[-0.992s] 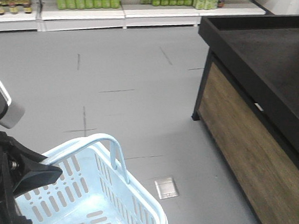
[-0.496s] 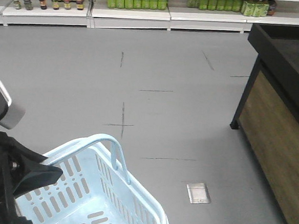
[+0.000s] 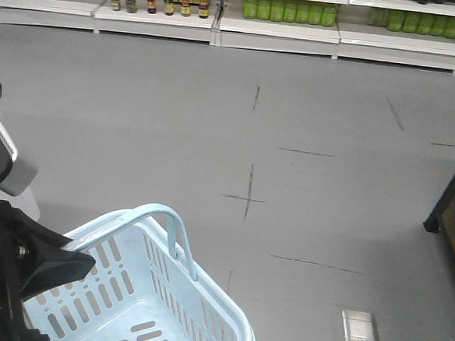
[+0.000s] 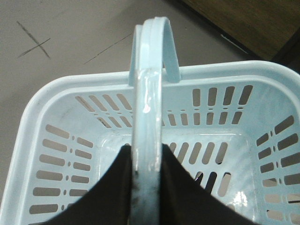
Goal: Pick three apples into basket with both arms
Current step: 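Drive the base across the floor carrying the basket in the left gripper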
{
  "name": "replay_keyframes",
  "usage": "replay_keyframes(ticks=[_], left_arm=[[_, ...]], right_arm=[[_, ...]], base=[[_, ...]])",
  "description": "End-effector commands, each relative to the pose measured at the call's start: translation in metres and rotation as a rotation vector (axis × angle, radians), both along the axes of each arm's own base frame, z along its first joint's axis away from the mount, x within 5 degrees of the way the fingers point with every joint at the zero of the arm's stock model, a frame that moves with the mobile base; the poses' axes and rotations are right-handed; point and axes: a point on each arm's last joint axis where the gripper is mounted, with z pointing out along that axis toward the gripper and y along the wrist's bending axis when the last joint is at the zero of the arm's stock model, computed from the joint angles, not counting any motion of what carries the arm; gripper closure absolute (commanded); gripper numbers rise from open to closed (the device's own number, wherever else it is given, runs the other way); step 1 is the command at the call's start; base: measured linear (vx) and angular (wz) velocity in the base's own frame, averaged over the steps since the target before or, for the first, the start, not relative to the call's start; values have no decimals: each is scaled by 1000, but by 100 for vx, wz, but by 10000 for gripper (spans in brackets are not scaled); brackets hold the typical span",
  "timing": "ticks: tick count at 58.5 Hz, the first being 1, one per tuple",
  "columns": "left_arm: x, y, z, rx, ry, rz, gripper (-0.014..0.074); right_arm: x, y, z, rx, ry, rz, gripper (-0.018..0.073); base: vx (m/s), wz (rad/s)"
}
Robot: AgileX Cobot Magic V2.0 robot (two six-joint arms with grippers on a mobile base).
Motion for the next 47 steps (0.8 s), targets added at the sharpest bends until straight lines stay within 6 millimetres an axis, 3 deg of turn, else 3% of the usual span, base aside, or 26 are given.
replay_keyframes(ticks=[1,47], left_arm=[[1,-2,17,-93,-81,19,602],[1,-2,17,-93,-81,19,602]], right_arm=[[0,2,3,-25,-67,17,567],[0,2,3,-25,-68,18,567]], base=[[11,41],[14,27]])
